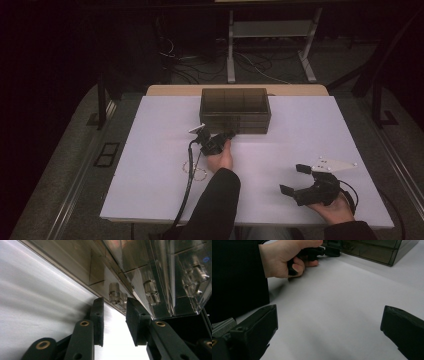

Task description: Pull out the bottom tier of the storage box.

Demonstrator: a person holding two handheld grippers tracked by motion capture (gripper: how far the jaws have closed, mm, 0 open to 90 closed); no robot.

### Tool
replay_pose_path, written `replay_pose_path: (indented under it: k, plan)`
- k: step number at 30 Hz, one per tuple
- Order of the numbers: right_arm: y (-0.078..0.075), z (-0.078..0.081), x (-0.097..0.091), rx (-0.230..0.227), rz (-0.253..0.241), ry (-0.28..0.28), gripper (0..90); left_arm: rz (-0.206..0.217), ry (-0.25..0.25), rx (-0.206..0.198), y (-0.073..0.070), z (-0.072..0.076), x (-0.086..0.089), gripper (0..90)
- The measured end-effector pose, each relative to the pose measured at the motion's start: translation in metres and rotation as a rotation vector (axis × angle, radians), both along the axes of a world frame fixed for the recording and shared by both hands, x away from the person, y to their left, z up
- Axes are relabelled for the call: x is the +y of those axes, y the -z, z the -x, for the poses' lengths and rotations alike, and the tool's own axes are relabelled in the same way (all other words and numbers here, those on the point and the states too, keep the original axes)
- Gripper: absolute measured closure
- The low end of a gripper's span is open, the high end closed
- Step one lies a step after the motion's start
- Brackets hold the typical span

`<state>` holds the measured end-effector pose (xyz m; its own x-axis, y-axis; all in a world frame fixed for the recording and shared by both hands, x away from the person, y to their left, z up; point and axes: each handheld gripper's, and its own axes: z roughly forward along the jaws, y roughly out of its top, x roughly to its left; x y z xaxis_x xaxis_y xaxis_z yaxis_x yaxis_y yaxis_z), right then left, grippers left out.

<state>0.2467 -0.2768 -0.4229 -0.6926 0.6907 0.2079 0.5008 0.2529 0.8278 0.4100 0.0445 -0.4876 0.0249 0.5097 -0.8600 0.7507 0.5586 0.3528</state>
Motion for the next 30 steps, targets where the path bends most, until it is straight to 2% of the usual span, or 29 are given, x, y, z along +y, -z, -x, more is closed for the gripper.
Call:
replay_pose_path:
  k: [8,18,28,30]
  plan:
    - [-0.0005,0.0001,0.0001,-0.005,-0.001,0.0,0.6,0.025,0.002,0.013,0.0021,-0.0031,0.0008,74.3]
    - [-0.0005,0.0,0.0002,-0.004,-0.001,-0.003,0.6,0.036,0.007,-0.009,0.0042,-0.0044,0.0,78.6]
    - [-0.0005,0.0002,0.0,-0.007,0.0,-0.005,0.6,0.053,0.001,-0.004,0.0063,-0.0057,0.001,79.4]
    - [-0.0005,0.0002,0.0002,-0.005,0.001,-0.005,0.6,0.073,0.001,0.002,0.0069,-0.0062,0.0015,79.5]
